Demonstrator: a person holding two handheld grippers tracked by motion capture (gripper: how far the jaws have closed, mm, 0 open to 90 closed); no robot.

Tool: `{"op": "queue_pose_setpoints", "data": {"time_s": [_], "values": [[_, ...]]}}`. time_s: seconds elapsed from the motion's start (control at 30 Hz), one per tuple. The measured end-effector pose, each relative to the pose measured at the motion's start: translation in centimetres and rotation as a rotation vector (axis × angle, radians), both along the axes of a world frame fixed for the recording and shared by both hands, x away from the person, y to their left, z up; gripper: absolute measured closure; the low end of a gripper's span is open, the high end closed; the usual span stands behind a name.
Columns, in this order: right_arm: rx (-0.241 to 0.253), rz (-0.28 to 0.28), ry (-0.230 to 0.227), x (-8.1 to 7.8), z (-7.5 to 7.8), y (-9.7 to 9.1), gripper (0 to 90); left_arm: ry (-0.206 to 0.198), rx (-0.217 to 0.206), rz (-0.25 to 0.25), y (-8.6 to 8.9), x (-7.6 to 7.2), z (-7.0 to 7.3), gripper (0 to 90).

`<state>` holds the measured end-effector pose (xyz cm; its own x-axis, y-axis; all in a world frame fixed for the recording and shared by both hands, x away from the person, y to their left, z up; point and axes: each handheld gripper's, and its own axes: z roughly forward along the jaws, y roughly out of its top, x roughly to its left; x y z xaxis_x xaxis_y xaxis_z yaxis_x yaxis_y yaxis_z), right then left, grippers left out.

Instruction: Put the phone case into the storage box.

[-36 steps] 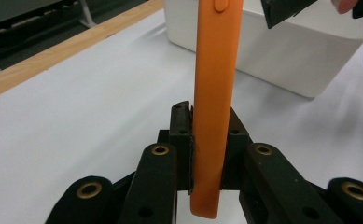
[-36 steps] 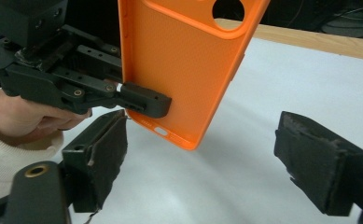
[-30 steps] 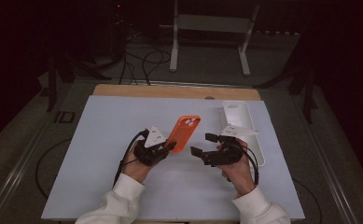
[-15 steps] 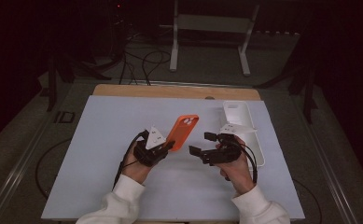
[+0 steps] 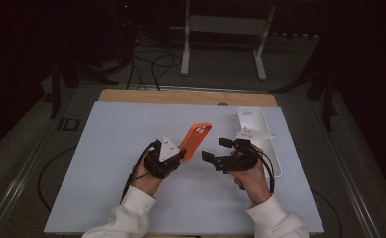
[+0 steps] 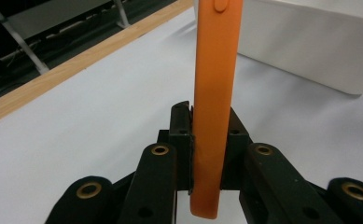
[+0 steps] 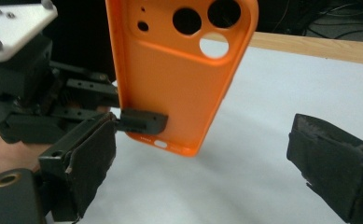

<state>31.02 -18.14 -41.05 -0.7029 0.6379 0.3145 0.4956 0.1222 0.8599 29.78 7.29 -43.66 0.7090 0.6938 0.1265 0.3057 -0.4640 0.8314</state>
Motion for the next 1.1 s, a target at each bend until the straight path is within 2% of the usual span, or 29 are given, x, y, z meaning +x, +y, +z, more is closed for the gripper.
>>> {"op": "queue_pose_setpoints", "data": {"time_s": [0.1,0.8,1.1], "values": [[0.02,-0.008,0.006,0.1,0.4,0.1,8.1,-0.014,0.012,0.008,-0.2,-0.1,-0.1,80.5],[0.042,-0.037,0.001,0.9,1.8,1.4,8.9,-0.037,0.044,0.008,-0.8,-0.5,-0.4,80.4],[0.072,-0.068,0.053,1.5,1.7,2.1,14.1,-0.044,0.059,0.006,-1.3,-0.7,-0.6,80.4]]}}
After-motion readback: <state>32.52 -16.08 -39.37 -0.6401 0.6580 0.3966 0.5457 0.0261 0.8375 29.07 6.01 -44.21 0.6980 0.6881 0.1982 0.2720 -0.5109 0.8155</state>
